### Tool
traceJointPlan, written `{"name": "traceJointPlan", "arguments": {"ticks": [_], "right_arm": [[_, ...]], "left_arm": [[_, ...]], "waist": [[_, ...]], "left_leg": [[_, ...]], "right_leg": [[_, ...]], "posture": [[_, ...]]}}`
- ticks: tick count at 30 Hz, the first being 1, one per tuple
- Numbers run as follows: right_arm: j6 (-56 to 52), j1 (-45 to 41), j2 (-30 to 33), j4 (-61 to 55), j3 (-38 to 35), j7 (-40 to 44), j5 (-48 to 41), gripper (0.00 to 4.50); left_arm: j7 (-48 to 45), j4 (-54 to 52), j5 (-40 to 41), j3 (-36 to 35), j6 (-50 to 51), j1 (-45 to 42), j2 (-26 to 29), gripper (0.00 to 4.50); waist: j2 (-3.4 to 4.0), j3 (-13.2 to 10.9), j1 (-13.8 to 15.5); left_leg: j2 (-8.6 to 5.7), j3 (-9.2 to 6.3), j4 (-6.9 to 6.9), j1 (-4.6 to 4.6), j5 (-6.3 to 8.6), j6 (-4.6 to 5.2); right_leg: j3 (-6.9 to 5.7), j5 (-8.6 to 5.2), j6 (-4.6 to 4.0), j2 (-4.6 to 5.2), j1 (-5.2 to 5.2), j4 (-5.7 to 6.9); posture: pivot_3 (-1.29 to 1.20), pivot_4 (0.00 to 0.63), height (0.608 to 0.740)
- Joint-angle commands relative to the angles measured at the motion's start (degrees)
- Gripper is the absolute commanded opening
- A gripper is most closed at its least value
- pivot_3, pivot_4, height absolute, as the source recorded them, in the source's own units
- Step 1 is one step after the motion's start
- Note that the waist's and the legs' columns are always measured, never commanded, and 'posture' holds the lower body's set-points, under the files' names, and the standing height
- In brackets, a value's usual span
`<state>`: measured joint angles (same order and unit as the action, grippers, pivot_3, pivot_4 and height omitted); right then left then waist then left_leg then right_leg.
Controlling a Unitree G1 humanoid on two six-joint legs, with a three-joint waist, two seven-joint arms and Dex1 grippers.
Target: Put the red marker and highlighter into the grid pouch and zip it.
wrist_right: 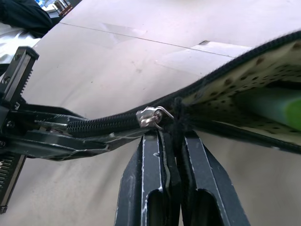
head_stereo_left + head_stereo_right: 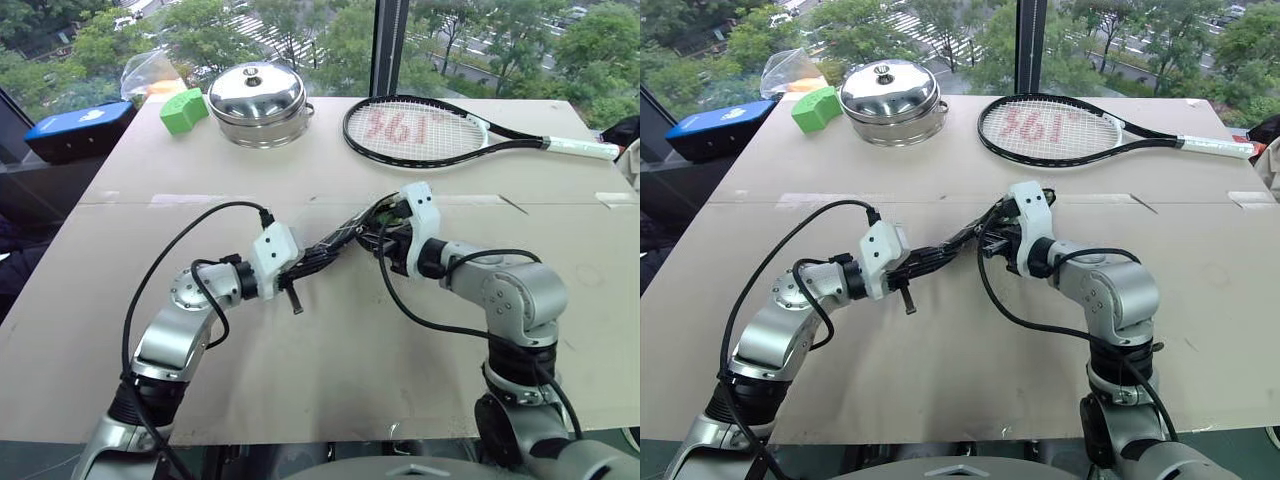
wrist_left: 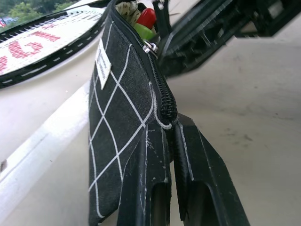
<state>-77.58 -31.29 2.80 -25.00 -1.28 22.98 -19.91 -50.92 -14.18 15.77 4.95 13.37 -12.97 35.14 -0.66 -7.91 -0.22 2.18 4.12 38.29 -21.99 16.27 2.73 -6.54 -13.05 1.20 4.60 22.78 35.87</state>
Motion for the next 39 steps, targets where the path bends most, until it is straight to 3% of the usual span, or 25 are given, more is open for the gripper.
{"name": "traceJointPlan", "arguments": {"ticks": [1, 8, 13, 18, 19, 21, 22, 23, 25, 26, 28, 30, 34, 39], "right_arm": [[-0.9, -1.9, 4.7, -4.0, -5.7, -0.8, -1.2, 0.04], [6.0, -2.2, 24.7, 4.2, -7.5, -1.0, 3.6, 0.04], [10.3, -1.0, 28.1, 7.2, -4.4, -0.7, 3.9, 0.04], [12.7, 4.1, 31.6, 2.0, -1.7, 3.6, 1.0, 0.04], [13.2, 6.4, 32.2, 0.4, -2.7, 4.5, 0.2, 0.62], [14.7, 12.4, 33.9, -3.6, -5.0, 7.1, -1.6, 1.23], [15.8, 15.2, 34.8, -5.2, -6.1, 8.3, -2.1, 1.86], [19.5, 19.4, 36.0, -7.1, -7.9, 10.6, -2.5, 2.18], [26.2, 27.3, 35.9, -10.1, -13.9, 14.5, -4.5, 3.35], [29.3, 30.6, 35.2, -10.8, -17.2, 15.7, -5.4, 3.51], [34.6, 38.2, 34.9, -12.3, -23.6, 20.1, -7.2, 4.49], [40.9, 45.4, 35.0, -13.2, -28.8, 24.7, -7.6, 4.50], [55.8, 56.6, 34.2, -12.2, -36.9, 32.1, -5.5, 4.50], [65.0, 64.0, 33.7, -8.4, -41.7, 37.0, -5.4, 4.50]], "left_arm": [[0.1, -2.1, -0.2, -1.9, -1.3, 0.8, 1.2, 0.00], [0.1, -0.1, -1.1, -2.0, -3.3, 2.3, 2.1, 0.00], [0.0, 1.7, -2.1, -0.3, -5.1, 0.7, 1.1, 0.00], [-3.1, 5.3, -2.3, 1.5, -10.4, -0.6, 0.4, 0.00], [-4.4, 6.6, -2.3, 1.5, -13.0, -0.8, 0.6, 0.33], [-7.1, 9.3, -1.7, 0.8, -16.3, -0.8, 1.4, 0.81], [-8.1, 10.4, -1.5, 0.3, -17.5, -0.6, 1.8, 1.37], [-9.1, 10.5, 0.5, -1.0, -16.1, 0.2, 2.3, 1.69], [-10.2, 8.5, 7.6, -4.8, -8.5, 2.9, 3.7, 2.82], [-10.3, 6.8, 12.2, -7.1, -2.9, 4.6, 4.4, 2.95], [-10.5, 3.8, 17.9, -11.3, 4.4, 9.3, 7.0, 4.02], [-10.3, 0.4, 21.5, -15.4, 8.3, 14.7, 8.6, 4.44], [-9.0, -4.9, 25.2, -22.2, 12.8, 23.6, 10.0, 4.44], [-9.1, -8.0, 23.8, -24.6, 12.2, 30.2, 10.4, 4.44]], "waist": [[0.02, 0.0, 0.0], [0.03, 0.0, 0.2], [0.05, 0.0, -0.5], [0.04, 0.0, 0.1], [0.03, 0.0, 0.1], [0.03, 0.0, 0.4], [0.01, 0.0, 0.9], [0.00, 0.0, 1.1], [0.02, 0.0, 1.0], [0.03, 0.0, 1.0], [0.01, -0.1, 0.8], [0.01, -0.1, 0.8], [0.14, -0.1, 1.1], [0.22, -0.2, 1.2]], "left_leg": [[0.00, 0.00, 0.00, -0.01, 0.00, 0.00], [-0.03, 0.04, -0.02, -0.01, 0.06, 0.11], [0.05, 0.06, -0.11, 0.04, 0.10, 0.18], [0.03, 0.06, -0.10, -0.01, 0.11, 0.19], [0.03, 0.11, -0.09, -0.02, 0.11, 0.20], [0.03, 0.13, -0.07, -0.02, 0.14, 0.25], [0.03, 0.12, -0.07, -0.05, 0.15, 0.27], [0.03, 0.04, -0.07, -0.06, 0.17, 0.28], [0.06, 0.02, -0.09, -0.11, 0.18, 0.28], [0.06, 0.03, -0.09, -0.10, 0.18, 0.29], [0.10, 0.05, -0.08, -0.07, 0.18, 0.30], [0.11, 0.07, -0.10, 0.05, 0.20, 0.29], [0.09, 0.06, -0.09, 0.20, 0.25, 0.34], [0.06, 0.05, -0.07, 0.20, 0.39, 0.11]], "right_leg": [[0.00, 0.00, 0.00, 0.00, 0.00, 0.00], [0.01, -0.01, 0.00, 0.04, 0.00, -0.06], [0.13, 0.00, 0.00, -0.04, 0.02, -0.02], [0.10, -0.01, 0.01, 0.00, 0.01, -0.09], [0.10, -0.01, 0.01, 0.00, 0.01, -0.12], [0.10, -0.01, 0.02, 0.02, 0.02, -0.14], [0.10, -0.01, 0.02, 0.04, 0.02, -0.16], [0.09, -0.02, 0.02, 0.05, 0.02, -0.19], [0.13, -0.02, 0.03, 0.06, 0.03, -0.24], [0.17, -0.03, 0.04, 0.07, 0.03, -0.24], [0.25, -0.12, 0.21, 0.14, 0.03, -0.24], [0.30, -0.27, 0.46, 0.32, -0.05, -0.20], [0.33, -0.43, 0.25, 0.41, -0.09, -0.20], [0.38, -0.45, 0.21, 0.47, -0.07, -0.20]], "posture": [[0.00, 0.150, 0.740], [0.00, 0.150, 0.740], [0.00, 0.150, 0.740], [0.00, 0.150, 0.740], [0.00, 0.150, 0.740], [0.00, 0.150, 0.740], [0.00, 0.150, 0.740], [0.00, 0.150, 0.740], [0.00, 0.150, 0.740], [0.00, 0.150, 0.740], [0.00, 0.150, 0.740], [0.00, 0.150, 0.740], [0.00, 0.150, 0.740], [0.00, 0.150, 0.740]]}}
